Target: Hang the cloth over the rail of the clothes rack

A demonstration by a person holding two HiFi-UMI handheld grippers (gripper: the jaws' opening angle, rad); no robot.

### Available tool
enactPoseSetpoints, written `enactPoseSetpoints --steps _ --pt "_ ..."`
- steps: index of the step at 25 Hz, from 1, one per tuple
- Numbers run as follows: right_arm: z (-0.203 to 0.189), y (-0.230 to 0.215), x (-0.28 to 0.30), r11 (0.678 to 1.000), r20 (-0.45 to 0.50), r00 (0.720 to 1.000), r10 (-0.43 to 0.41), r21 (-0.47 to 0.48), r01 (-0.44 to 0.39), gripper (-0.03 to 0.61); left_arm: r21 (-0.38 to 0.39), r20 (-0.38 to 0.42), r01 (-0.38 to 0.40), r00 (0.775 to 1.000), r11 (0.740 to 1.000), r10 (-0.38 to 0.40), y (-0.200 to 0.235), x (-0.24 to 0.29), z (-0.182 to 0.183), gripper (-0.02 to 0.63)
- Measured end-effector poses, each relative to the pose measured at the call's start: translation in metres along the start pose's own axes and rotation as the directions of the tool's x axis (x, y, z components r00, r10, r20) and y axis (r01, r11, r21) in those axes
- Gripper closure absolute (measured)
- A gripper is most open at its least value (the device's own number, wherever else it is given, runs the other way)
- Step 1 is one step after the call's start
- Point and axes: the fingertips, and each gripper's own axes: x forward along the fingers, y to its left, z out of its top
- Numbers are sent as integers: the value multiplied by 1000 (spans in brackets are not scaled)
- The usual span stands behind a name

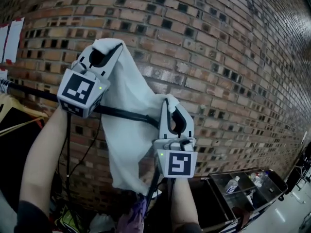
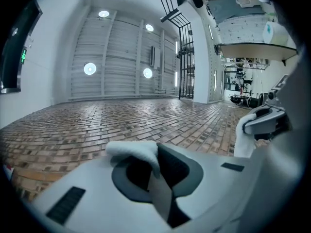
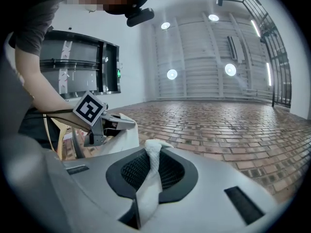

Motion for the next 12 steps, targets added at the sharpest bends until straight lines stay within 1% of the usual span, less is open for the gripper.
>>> enactPoseSetpoints --steps 4,6,9,12 --pt "6 23 6 999 -14 1000 4 48 -3 531 31 18 -8 1000 999 7 15 -38 2 574" --pt "16 30 10 995 15 1000 -4 100 3 531 14 29 -14 1000 1000 13 21 -56 4 574" --pt "29 34 10 980 64 998 -27 200 14 531 -19 12 -27 1000 999 27 33 -81 -1 574" --pt "30 34 7 950 79 995 -52 310 25 531 -60 -12 -45 999 997 44 47 -105 -8 574"
